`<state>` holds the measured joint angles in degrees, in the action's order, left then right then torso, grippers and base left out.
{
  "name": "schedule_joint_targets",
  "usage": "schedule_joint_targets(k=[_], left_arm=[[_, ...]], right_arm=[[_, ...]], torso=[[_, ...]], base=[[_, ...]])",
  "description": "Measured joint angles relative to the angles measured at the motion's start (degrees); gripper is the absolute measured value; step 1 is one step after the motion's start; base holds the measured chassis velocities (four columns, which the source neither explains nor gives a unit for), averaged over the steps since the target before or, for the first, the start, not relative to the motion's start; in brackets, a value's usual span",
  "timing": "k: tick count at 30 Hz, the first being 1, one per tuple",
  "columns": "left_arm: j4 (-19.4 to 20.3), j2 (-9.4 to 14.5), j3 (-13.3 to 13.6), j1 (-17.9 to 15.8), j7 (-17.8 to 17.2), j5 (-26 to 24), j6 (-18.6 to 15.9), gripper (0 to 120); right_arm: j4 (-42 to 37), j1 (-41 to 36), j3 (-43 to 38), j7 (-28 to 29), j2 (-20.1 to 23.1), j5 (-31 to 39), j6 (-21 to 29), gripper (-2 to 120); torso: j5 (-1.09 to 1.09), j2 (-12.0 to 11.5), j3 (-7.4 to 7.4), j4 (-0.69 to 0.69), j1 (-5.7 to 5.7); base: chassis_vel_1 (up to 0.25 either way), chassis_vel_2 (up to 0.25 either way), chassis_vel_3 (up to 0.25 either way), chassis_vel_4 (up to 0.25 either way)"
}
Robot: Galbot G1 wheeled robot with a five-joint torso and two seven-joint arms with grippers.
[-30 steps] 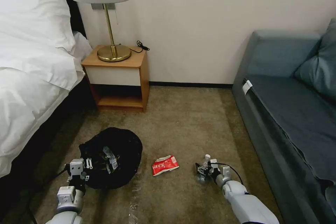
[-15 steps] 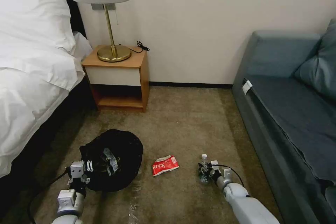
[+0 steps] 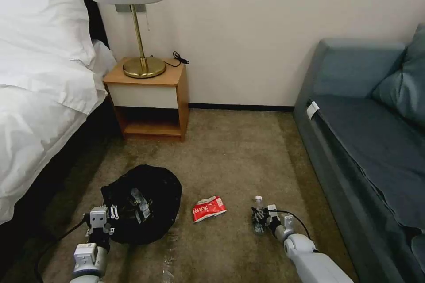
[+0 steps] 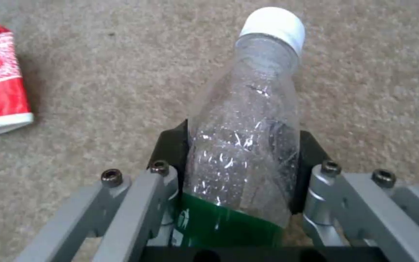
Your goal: Pick up the trash bin, then pick up the garbage on the floor and place it into the trash bin.
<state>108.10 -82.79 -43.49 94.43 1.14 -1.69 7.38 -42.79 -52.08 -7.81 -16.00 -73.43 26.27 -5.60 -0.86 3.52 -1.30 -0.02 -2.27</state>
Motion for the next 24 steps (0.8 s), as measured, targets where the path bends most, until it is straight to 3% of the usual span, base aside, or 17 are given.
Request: schedule_joint_targets(k=[9,24], left_arm=[[0.7,-0.4,-0.1,0.1,0.0,0.4,0.0,4],[2.4,-1.0,1.5,-0.4,0.1,2.0,-0.7,4]], right_arm=[[-4.6,-0.3,0.5,0.3,1.8,0.2,0.3,25],[-12.7,0.7,2.3,0.9,4.6,0.3,-1.4,25]], torso=[[0.00,0.0,0.00,0.00,0.00],[-0.01,0.0,0.01,0.01,0.00]], base=[[0.000,0.000,0.000,0.000],[0.000,0.000,0.000,0.000]])
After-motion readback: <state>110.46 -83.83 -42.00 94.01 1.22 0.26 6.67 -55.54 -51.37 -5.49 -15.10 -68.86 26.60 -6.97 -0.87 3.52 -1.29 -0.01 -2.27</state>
